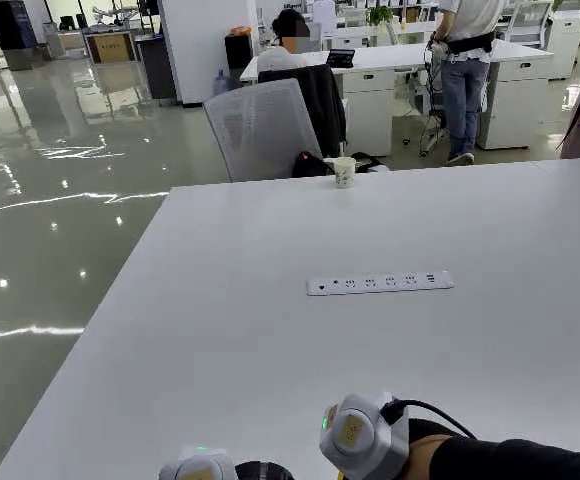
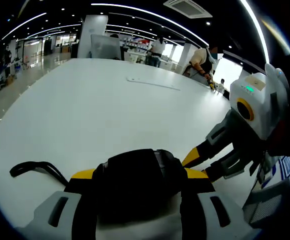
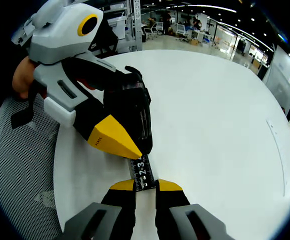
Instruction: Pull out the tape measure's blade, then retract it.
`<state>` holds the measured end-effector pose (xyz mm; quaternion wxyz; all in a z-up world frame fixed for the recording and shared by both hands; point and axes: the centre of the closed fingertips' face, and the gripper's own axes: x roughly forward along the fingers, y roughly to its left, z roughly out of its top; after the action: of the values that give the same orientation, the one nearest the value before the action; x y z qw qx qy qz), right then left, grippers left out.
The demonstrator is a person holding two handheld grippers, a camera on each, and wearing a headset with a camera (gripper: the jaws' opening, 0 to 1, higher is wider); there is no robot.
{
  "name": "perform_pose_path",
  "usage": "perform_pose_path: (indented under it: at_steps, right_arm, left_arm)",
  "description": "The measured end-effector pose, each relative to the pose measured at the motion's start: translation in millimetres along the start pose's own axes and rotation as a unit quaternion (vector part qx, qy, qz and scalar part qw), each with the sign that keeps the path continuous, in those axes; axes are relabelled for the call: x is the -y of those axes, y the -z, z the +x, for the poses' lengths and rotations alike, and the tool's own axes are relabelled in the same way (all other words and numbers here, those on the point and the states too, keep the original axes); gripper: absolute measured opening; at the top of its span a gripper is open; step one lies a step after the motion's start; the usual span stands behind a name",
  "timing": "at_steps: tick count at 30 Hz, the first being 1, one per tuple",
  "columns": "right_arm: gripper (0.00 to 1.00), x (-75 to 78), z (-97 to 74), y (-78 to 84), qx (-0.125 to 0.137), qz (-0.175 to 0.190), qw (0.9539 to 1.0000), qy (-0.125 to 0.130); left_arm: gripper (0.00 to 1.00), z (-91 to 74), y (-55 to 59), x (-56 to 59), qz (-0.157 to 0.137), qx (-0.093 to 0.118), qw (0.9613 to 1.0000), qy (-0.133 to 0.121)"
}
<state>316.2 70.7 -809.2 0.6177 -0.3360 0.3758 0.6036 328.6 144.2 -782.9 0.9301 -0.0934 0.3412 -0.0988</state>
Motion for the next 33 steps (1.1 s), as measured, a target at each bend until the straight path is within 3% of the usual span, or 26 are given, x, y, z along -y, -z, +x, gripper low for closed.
perform_pose_path:
  at_steps: [33]
  right_arm:
    - [0.11, 0.9, 6.0, -11.9, 0.015, 0.001, 0.9999, -0.004]
  left_arm:
    - [0.61, 1.2, -3.6, -0.8, -0.005, -0.002, 1.0, 0.004]
